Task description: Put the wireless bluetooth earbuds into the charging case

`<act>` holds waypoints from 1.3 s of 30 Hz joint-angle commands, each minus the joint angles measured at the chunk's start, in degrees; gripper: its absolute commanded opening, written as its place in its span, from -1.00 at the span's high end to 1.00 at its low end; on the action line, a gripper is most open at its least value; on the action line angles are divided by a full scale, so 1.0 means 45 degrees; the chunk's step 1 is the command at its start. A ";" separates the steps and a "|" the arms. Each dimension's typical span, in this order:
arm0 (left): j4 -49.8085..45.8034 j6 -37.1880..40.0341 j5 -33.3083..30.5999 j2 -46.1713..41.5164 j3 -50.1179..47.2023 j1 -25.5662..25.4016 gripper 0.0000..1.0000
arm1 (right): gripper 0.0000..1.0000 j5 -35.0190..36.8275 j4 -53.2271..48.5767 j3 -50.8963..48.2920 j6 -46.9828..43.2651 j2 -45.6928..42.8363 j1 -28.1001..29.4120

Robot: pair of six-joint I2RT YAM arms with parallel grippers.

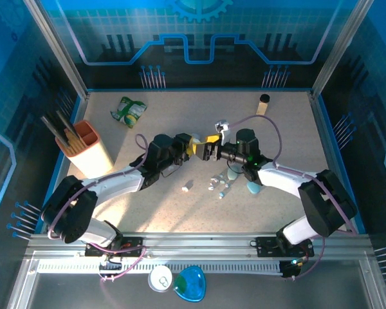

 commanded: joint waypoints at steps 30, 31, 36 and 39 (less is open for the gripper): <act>0.2154 0.3824 -0.0749 -0.0837 -0.0658 0.0296 -0.89 | 0.61 -0.1452 -0.1348 0.0670 0.1306 -0.0451 -0.0770; 0.2797 0.4583 -0.0645 -0.0899 -0.0768 0.0433 -0.95 | 0.62 -0.1756 -0.1415 0.0652 0.1523 -0.0578 -0.0984; 0.6075 0.8943 0.0609 -0.1181 -0.1640 0.1279 -0.97 | 0.63 -0.3677 -0.2600 0.0952 0.2404 -0.1150 -0.1934; 0.6582 1.1453 0.1944 -0.1438 -0.1859 0.1701 -0.95 | 0.70 -0.4740 -0.3930 0.1380 0.2942 -0.1456 -0.2431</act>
